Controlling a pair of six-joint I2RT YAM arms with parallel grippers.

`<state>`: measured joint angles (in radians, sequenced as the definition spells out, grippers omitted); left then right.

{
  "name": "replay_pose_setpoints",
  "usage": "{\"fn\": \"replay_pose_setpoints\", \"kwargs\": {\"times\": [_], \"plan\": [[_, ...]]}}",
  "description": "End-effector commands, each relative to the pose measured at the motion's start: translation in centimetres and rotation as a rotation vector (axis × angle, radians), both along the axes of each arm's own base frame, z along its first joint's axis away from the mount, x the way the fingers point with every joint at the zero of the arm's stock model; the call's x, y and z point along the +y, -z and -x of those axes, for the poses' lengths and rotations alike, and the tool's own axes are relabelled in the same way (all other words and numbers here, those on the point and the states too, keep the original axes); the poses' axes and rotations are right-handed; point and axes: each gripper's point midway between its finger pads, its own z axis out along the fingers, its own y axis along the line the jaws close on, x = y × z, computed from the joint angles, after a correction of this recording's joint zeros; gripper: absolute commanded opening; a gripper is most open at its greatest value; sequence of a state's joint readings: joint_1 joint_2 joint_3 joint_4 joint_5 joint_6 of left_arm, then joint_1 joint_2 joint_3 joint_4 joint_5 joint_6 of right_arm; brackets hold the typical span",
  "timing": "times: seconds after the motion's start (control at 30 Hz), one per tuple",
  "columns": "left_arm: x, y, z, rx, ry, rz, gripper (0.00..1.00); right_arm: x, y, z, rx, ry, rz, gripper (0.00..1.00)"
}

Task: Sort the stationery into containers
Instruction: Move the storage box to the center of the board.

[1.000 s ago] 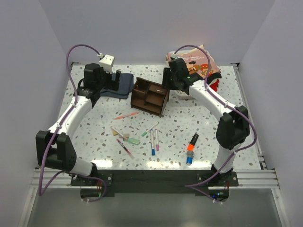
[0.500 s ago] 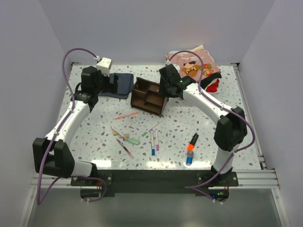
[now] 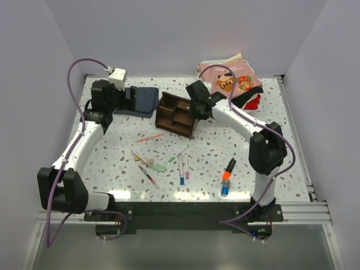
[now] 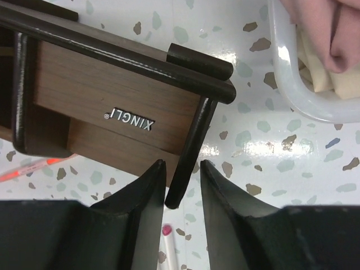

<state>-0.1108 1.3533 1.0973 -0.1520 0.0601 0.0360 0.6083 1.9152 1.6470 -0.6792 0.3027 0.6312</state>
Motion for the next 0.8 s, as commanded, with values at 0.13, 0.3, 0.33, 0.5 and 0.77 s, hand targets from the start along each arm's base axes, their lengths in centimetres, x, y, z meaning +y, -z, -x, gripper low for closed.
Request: {"fn": "replay_pose_setpoints", "kwargs": {"times": [0.13,0.3,0.33,0.5,0.77], "plan": [[-0.3,-0.5,0.0,-0.021,0.013,0.044,1.0,0.4,-2.3,-3.3,-0.125,-0.003,0.02,0.0],[-0.9,0.5,-0.1,0.013,0.023,0.082,1.0,0.3,-3.2,-6.3,-0.191,0.017,0.01,0.0],[-0.9,0.5,-0.2,0.015,0.026,0.083,1.0,0.3,-3.4,-6.7,-0.2,0.021,0.009,0.0],[-1.2,0.8,-0.3,0.028,0.034,0.097,1.0,0.6,-4.5,-9.8,-0.264,0.053,0.005,0.0],[-1.3,1.6,-0.2,0.053,0.036,0.095,1.0,-0.1,-4.6,-12.9,-0.304,0.075,0.017,0.0]]}}
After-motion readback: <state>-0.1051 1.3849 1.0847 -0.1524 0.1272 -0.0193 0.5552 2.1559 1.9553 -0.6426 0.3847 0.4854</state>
